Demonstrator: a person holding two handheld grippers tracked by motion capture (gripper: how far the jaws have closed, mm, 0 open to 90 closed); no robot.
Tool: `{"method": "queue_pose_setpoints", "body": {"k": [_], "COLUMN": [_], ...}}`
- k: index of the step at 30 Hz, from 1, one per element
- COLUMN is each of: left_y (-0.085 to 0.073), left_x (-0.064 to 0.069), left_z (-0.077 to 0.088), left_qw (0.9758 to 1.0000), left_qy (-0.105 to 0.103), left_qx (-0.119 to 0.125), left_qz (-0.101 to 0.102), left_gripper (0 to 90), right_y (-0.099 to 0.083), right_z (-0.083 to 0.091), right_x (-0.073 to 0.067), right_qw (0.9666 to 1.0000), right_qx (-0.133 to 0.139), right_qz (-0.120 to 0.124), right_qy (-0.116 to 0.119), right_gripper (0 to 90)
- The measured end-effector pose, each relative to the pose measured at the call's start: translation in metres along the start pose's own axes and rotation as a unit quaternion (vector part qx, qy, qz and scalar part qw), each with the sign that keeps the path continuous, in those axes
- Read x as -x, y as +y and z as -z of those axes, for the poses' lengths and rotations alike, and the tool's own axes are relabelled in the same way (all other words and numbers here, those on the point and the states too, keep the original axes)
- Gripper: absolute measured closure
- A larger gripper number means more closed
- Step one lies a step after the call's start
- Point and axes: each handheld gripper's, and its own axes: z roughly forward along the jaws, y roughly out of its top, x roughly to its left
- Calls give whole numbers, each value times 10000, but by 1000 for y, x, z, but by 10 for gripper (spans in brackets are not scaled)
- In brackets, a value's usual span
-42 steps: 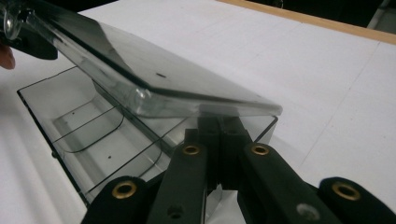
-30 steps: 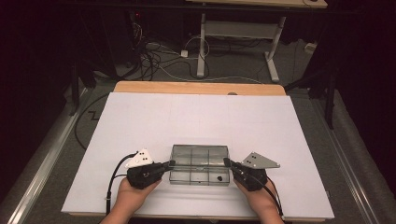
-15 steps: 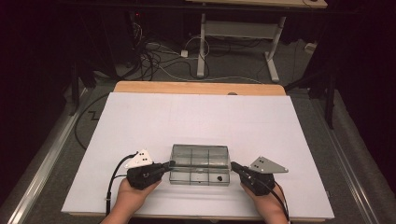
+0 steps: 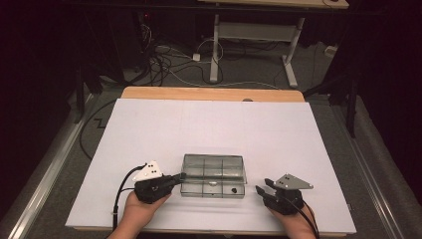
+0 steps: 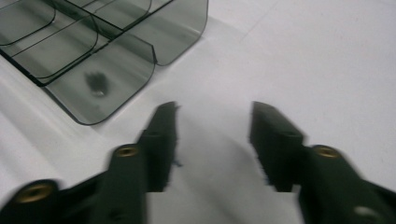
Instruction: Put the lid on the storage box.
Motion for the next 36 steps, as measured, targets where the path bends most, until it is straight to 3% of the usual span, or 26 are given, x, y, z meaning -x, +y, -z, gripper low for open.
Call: {"method": "queue_pose_setpoints", "body": {"k": [4,6,10,17,21,25,29,33,36], "left_y": [-1,-1,-2,-11,-19,-28,-35,-38,-40], "left_x": [0,1,4,5,0,-7,-13,-19,-22], "left_z": [1,3,8,19,28,33,37,39,35], "left_qw": [10000,10000,10000,9999,9996,9977,9963,9947,9927], "left_qy": [-23,-37,-44,114,263,600,721,834,947], "left_qx": [1,16,23,-45,-84,-325,-463,-562,-716], "left_qz": [19,21,20,-27,64,11,102,196,210], "left_gripper": [864,864,863,863,862,860,823,696,529], "right_y": [0,0,0,-2,-2,-2,-2,-2,-2], "right_z": [0,0,0,3,3,3,3,3,3], "right_x": [3,4,2,3,2,2,2,2,3], "right_qw": [9998,9998,9999,9999,9999,9999,9999,9999,9999], "right_qx": [-72,-122,-139,40,27,35,64,20,40], "right_qz": [-179,-147,-74,-126,-134,-117,-114,-137,-134], "right_qy": [19,38,22,4,-12,-24,-19,-19,-19], "right_gripper": [284,154,9,4,4,3,4,4,4]}}
